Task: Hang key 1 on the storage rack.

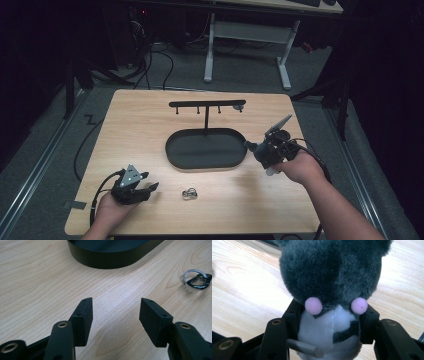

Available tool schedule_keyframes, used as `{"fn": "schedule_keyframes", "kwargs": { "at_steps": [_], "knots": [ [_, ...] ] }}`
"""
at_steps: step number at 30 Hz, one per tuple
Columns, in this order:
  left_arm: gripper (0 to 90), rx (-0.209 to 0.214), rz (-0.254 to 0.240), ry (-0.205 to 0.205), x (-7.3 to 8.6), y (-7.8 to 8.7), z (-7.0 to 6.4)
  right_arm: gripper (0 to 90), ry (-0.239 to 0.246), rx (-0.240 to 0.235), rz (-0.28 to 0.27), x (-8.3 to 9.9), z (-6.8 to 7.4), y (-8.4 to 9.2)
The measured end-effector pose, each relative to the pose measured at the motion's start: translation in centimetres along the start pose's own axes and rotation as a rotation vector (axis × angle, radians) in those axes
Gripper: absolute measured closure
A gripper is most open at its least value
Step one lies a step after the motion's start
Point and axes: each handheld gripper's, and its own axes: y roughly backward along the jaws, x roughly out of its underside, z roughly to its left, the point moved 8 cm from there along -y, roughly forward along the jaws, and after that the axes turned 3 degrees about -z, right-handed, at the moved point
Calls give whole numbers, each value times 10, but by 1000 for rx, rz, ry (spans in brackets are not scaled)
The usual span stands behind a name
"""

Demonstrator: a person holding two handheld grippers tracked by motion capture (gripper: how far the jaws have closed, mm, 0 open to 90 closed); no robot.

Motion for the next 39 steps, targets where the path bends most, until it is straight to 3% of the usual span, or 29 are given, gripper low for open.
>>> {"fn": "schedule_keyframes", "kwargs": {
  "at_steps": [6,23,39],
  "knots": [
    [450,1,3,-4,0,0,1,492,47,-10,-26,-14,8,19],
    [450,6,1,-6,-1,0,2,492,77,-5,-58,-47,22,47],
    [450,8,1,-7,0,1,2,492,42,9,-99,-83,17,61]
  ]
}}
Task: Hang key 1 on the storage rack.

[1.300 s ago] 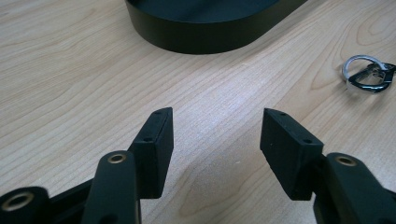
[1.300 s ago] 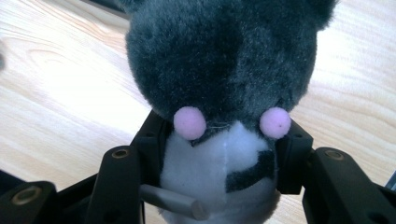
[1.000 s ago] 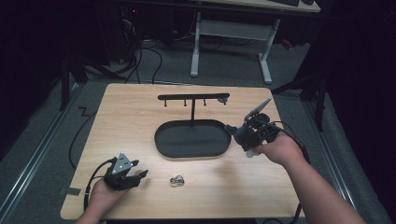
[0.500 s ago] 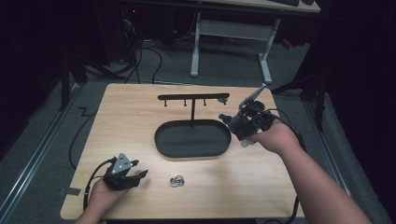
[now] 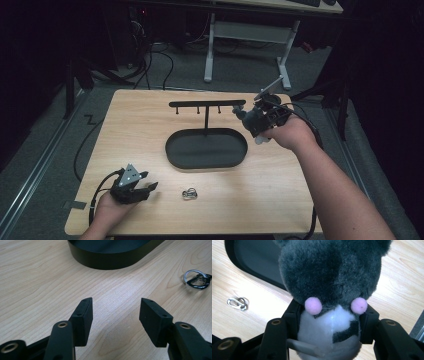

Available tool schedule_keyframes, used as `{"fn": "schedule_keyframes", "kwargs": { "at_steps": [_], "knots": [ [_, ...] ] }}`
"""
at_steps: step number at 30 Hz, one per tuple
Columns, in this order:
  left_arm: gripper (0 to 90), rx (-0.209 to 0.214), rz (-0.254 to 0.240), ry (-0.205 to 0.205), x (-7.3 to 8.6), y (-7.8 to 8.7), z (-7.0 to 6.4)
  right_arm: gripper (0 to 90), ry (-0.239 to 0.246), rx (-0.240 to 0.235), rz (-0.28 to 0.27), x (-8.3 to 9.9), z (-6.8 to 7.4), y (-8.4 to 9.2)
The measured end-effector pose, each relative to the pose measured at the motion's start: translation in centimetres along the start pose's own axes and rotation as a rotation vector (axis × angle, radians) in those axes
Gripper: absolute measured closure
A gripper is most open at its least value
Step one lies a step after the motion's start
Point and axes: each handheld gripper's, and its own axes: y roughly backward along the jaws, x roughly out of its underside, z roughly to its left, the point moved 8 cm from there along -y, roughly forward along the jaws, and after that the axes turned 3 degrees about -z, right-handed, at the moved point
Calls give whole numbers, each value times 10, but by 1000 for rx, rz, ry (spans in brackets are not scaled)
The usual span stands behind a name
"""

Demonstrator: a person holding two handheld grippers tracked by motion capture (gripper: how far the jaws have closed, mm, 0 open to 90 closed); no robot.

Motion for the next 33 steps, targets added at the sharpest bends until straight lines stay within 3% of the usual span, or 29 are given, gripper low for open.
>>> {"fn": "schedule_keyframes", "kwargs": {
  "at_steps": [8,13,15,25,33],
  "knots": [
    [451,2,1,-1,0,0,0,491,1,5,-23,-11,1,2],
    [451,-1,-2,1,0,0,0,490,-23,17,-39,-15,-8,-5],
    [451,0,0,0,0,0,0,488,-30,16,-33,-11,-16,-14],
    [451,2,7,-6,1,-1,-1,480,-38,8,1,11,-24,-52],
    [451,-2,9,-4,3,0,0,460,-56,5,-78,0,-21,-85]
  ]
}}
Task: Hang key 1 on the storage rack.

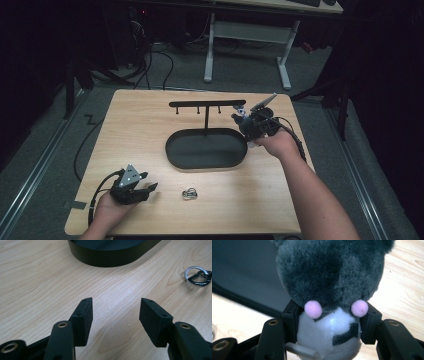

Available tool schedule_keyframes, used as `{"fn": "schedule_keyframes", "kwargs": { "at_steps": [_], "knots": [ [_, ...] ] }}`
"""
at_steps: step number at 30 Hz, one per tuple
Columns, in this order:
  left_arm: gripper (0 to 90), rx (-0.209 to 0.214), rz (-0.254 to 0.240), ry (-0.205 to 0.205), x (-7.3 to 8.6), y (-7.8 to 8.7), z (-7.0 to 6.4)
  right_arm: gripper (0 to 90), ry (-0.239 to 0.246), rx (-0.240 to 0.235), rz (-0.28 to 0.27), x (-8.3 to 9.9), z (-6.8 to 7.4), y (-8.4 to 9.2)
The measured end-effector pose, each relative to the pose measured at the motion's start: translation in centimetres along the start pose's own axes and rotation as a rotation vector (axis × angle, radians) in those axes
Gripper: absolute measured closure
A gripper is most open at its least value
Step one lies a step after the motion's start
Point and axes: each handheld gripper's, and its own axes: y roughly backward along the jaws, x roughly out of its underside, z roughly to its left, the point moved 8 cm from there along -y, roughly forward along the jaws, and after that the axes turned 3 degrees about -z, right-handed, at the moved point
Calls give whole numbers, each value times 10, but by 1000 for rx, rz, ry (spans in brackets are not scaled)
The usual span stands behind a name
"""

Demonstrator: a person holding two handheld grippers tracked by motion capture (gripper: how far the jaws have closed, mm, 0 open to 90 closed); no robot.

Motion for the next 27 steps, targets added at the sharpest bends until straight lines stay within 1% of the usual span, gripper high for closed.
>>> {"fn": "schedule_keyframes", "kwargs": {
  "at_steps": [2,4,5,6,7,8,9,10,12,13,15,17,22,23,24,25,27],
  "knots": [
    [451,0,2,0,0,0,0,455,7,-1,-5,-2,0,-3],
    [451,-2,0,0,0,0,0,441,-1,11,-9,-4,0,-9],
    [451,-1,-1,0,0,0,0,422,-3,16,-17,-6,-1,-13],
    [451,0,1,-1,0,0,1,389,-16,13,-20,-8,-2,-15],
    [451,-2,0,-1,0,0,1,330,-29,2,-20,-9,-2,-19],
    [451,0,2,-1,0,0,1,301,-34,0,-22,-9,-3,-22],
    [451,-1,2,-1,0,0,1,282,-38,5,-16,-9,-4,-25],
    [451,0,1,-1,0,0,1,260,-44,3,-27,-9,-5,-27],
    [451,1,1,0,0,0,1,235,-57,4,-24,-6,-6,-28],
    [451,2,1,1,0,0,1,234,-57,-4,-27,-5,-6,-28],
    [450,4,0,3,0,-1,0,237,-56,0,-33,-1,-6,-25],
    [451,9,5,2,0,-1,-1,243,-56,-13,-56,2,-7,-20],
    [455,16,5,5,-1,-2,-4,291,-53,-18,-134,22,-4,-5],
    [456,17,6,3,-1,-2,-5,296,-35,-13,-147,30,-2,-3],
    [460,18,8,-1,-1,-3,-7,312,-17,1,-172,42,1,-1],
    [462,18,8,-1,-1,-3,-7,312,-17,1,-172,42,1,-1],
    [465,26,9,-5,-2,-4,-10,338,10,-3,-212,56,7,1]
  ]
}}
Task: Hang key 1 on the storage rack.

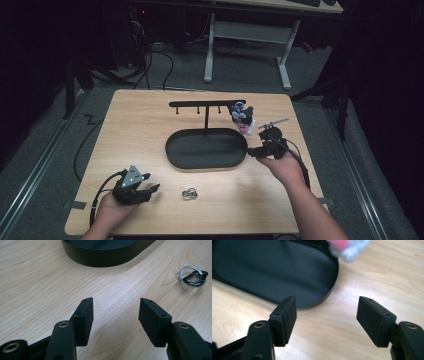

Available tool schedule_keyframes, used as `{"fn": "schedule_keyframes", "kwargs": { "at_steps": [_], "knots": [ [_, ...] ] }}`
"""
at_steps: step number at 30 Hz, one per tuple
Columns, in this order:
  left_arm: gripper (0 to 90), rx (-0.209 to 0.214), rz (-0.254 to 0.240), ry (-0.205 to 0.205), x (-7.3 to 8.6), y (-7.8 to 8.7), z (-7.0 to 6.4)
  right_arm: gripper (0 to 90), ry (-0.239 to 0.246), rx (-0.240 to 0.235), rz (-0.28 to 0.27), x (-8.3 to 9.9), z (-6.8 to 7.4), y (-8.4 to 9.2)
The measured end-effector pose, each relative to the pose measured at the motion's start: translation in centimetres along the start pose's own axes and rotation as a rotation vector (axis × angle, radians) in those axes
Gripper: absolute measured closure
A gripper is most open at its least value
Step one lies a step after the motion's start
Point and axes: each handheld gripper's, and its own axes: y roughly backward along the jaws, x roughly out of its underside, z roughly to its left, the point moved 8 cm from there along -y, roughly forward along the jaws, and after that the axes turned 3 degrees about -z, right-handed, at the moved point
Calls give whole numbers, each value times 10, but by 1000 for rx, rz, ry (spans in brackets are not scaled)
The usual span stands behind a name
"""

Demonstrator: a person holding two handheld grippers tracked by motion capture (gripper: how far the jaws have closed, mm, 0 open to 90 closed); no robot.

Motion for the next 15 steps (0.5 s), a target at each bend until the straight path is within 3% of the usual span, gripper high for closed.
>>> {"fn": "schedule_keyframes", "kwargs": {
  "at_steps": [2,3,4,5,9,10,15],
  "knots": [
    [474,15,5,-12,-1,-1,-6,382,5,5,-46,20,5,4],
    [477,15,5,-12,-1,-1,-6,382,5,5,-46,20,5,4],
    [482,21,4,-19,-2,-2,-9,403,4,6,-75,34,8,6],
    [482,24,3,-24,-3,-3,-11,403,4,6,-75,34,8,6],
    [506,59,5,-42,-6,-7,-23,412,-54,-20,-122,63,11,5],
    [506,69,7,-43,-7,-8,-25,412,-54,-20,-122,63,11,5],
    [494,85,2,-53,-13,-14,-36,421,-83,7,-195,91,9,6]
  ]
}}
